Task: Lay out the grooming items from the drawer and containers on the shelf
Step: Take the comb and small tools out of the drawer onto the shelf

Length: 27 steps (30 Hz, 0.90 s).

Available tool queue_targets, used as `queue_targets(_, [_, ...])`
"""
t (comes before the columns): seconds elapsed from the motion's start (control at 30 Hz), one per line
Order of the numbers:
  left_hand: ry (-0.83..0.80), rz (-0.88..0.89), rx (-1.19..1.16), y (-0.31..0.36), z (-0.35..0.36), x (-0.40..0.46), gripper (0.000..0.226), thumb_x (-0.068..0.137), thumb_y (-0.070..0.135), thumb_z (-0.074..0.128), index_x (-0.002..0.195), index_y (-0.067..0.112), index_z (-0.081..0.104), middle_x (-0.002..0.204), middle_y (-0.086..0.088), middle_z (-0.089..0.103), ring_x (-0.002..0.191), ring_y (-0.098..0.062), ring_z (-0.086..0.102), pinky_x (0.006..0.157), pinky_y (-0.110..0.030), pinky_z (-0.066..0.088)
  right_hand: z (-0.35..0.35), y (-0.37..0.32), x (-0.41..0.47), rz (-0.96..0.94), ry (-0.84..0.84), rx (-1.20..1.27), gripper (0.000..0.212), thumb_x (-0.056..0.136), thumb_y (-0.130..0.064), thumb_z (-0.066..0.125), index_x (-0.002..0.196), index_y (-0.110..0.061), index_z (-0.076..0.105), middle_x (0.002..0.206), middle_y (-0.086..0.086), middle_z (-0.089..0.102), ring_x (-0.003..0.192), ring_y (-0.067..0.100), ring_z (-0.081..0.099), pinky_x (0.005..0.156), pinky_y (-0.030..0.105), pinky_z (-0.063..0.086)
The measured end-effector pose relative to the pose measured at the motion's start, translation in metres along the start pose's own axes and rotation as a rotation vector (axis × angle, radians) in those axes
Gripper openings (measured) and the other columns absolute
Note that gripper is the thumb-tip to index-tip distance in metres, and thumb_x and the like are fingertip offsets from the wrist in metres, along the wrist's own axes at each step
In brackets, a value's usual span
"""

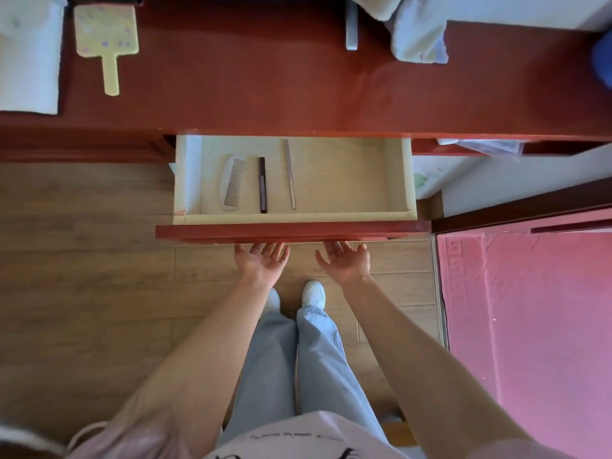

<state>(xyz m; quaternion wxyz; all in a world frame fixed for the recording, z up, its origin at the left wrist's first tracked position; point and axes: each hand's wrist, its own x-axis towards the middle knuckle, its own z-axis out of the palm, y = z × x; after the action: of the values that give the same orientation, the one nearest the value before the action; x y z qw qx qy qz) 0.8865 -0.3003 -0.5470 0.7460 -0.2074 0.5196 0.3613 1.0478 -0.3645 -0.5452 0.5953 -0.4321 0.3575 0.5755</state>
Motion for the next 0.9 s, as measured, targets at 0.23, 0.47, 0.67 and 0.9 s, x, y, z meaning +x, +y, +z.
queue_targets(0.23, [0.013,-0.007,0.133,-0.005,-0.019,-0.025,0.058,0.100,0.048,0.025,0.140,0.008,0.036,0.144,-0.015,0.043,0.133,-0.032,0.041,0.111,-0.049,0.030,-0.017,0.009,-0.021,0.004,0.040,-0.093,0.055,0.102,-0.046,0.014,0.142,-0.015,0.036,0.145,0.003,0.043,0.133,0.021,0.042,0.105,0.045,0.030])
queue_targets(0.47, [-0.064,0.064,1.322,0.001,-0.016,-0.087,0.037,0.102,0.026,0.038,0.135,0.010,0.044,0.133,-0.008,0.053,0.117,-0.024,0.053,0.101,-0.040,0.041,-0.009,0.018,-0.075,0.076,-0.072,-0.567,0.039,0.102,-0.024,0.033,0.136,-0.010,0.043,0.136,0.007,0.051,0.130,0.023,0.043,0.100,0.037,0.035])
queue_targets(0.67, [-0.260,0.621,2.045,0.034,-0.008,-0.152,0.033,0.100,0.024,0.042,0.127,0.011,0.055,0.124,-0.003,0.061,0.114,-0.018,0.056,0.097,-0.033,0.044,0.018,0.024,-0.126,-0.393,-0.161,-1.251,0.019,0.096,-0.020,0.049,0.102,-0.022,0.067,0.110,0.004,0.069,0.105,0.020,0.063,0.102,0.037,0.044])
queue_targets(0.9, [-0.152,1.399,2.150,0.075,0.040,-0.168,0.020,0.093,0.016,0.048,0.105,0.007,0.062,0.095,-0.006,0.065,0.085,-0.026,0.061,0.067,-0.041,0.051,0.079,0.022,-0.154,-1.025,-0.167,-1.820,0.026,0.095,-0.026,0.049,0.115,-0.018,0.064,0.119,-0.005,0.061,0.107,0.014,0.056,0.088,0.028,0.043])
